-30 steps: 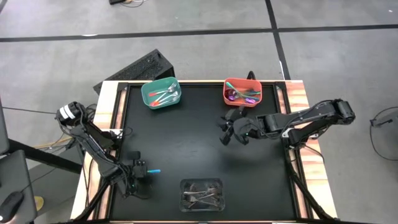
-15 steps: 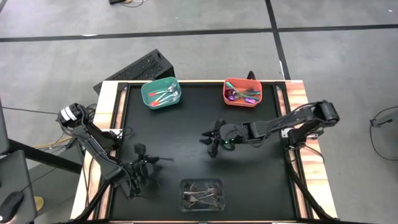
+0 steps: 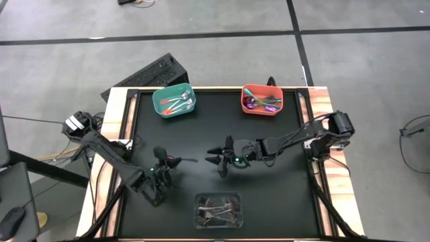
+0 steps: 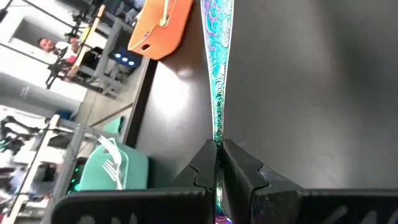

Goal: Sort silverware by color (type)
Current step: Put the blue spoon into the orange bin

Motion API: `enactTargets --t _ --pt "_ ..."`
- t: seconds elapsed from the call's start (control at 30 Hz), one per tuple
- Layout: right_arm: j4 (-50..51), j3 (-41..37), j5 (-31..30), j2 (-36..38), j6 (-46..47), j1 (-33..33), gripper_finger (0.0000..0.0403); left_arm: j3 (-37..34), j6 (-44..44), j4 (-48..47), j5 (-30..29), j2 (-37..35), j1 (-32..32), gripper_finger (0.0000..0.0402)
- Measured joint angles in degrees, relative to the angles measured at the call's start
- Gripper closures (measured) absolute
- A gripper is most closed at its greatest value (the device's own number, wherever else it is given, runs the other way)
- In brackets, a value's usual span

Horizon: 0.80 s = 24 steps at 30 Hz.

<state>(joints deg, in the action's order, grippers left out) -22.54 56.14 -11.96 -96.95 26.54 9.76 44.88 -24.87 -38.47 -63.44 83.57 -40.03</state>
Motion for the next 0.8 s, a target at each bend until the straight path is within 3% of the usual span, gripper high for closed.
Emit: enactTargets --t 0.33,0.53,0.67,0.8 --pt "-2.3 3.2 -3.0 -5.8 -1.1 1.1 0.0221 0.0 20.2 10.1 -0.2 0.0 6.1 0.0401" --pt "-3.2 4.6 -3.1 -6.6 -1.1 1.0 0.0224 0.0 24.7 10.2 -2.8 -0.1 6.3 0.0401" --pt "-3.3 4.8 -3.1 -6.6 -0.5 1.0 0.0254 0.0 26.1 11.6 -3.1 -0.1 6.3 0.0401" --pt "-3.1 4.8 -3.0 -6.6 0.2 0.7 0.0315 0.0 27.7 13.1 -3.2 -0.1 6.3 0.0401"
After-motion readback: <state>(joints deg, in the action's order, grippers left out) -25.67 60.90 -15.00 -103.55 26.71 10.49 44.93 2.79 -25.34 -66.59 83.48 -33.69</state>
